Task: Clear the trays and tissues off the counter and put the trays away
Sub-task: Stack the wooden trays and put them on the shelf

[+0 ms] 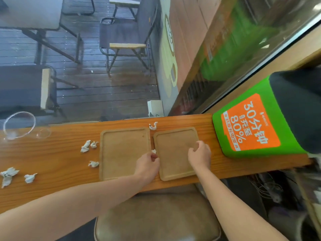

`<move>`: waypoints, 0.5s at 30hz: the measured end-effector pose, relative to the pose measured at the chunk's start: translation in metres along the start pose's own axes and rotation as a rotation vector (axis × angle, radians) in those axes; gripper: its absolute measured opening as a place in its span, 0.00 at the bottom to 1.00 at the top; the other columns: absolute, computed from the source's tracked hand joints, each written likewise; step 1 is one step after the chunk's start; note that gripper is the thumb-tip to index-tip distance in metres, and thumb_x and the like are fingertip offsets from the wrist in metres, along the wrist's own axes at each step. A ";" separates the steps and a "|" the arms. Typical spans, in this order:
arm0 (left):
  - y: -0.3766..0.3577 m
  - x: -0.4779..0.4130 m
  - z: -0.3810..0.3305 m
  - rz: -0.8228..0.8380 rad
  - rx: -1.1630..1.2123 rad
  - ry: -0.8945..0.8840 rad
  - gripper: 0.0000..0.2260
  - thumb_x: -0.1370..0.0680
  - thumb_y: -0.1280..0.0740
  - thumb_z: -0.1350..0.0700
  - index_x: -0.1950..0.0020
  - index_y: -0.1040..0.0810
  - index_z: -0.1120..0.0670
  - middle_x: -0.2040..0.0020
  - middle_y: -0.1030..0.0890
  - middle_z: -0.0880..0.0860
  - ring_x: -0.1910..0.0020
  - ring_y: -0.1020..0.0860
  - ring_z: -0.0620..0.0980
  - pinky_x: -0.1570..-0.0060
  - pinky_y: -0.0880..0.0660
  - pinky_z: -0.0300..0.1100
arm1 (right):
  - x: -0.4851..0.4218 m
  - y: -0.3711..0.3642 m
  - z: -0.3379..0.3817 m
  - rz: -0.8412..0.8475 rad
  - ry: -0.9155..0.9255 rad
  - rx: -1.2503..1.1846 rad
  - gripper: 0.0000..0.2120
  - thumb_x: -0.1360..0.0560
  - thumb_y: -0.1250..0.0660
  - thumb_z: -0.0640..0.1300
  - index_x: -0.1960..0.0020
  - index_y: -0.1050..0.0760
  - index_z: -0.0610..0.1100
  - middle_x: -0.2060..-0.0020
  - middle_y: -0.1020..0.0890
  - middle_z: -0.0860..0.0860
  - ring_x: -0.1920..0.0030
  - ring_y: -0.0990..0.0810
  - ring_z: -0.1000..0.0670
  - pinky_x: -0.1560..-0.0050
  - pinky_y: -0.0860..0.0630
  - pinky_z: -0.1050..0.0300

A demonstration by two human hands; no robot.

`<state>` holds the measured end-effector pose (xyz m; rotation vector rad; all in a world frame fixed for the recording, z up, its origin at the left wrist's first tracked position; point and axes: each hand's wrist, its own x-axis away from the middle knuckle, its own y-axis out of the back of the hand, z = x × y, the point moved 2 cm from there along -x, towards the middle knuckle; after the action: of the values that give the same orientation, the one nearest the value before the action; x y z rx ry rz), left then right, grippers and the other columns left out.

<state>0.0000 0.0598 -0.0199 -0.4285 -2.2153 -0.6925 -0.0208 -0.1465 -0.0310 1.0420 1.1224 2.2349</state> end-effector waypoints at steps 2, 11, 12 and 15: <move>-0.015 -0.002 0.002 0.035 -0.077 0.037 0.06 0.21 0.39 0.52 0.47 0.25 0.51 0.53 0.20 0.49 0.54 0.20 0.49 0.58 0.25 0.42 | -0.008 0.003 -0.021 0.036 -0.058 0.080 0.27 0.22 0.35 0.45 0.25 0.35 0.42 0.30 0.31 0.42 0.31 0.33 0.39 0.35 0.30 0.46; -0.037 -0.011 0.001 0.062 -0.073 0.180 0.05 0.23 0.37 0.53 0.57 0.28 0.52 0.57 0.23 0.51 0.60 0.24 0.47 0.70 0.30 0.40 | -0.019 -0.007 -0.048 0.185 -0.123 0.072 0.27 0.19 0.38 0.46 0.23 0.40 0.40 0.26 0.37 0.42 0.27 0.36 0.40 0.30 0.34 0.46; -0.037 -0.013 0.000 0.064 -0.050 0.189 0.05 0.23 0.36 0.52 0.55 0.28 0.53 0.56 0.22 0.51 0.59 0.23 0.47 0.68 0.28 0.41 | -0.020 -0.008 -0.047 0.198 -0.131 0.064 0.27 0.19 0.39 0.46 0.23 0.39 0.40 0.26 0.36 0.42 0.27 0.36 0.40 0.30 0.34 0.46; -0.038 -0.015 0.003 0.082 0.033 0.214 0.11 0.25 0.33 0.53 0.45 0.28 0.53 0.52 0.22 0.49 0.55 0.23 0.48 0.58 0.25 0.42 | -0.021 -0.009 -0.047 0.191 -0.184 0.044 0.25 0.19 0.40 0.47 0.25 0.37 0.39 0.28 0.34 0.40 0.29 0.34 0.39 0.31 0.33 0.45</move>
<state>-0.0108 0.0300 -0.0454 -0.4072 -1.9936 -0.6271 -0.0436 -0.1780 -0.0652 1.3945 1.0348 2.2104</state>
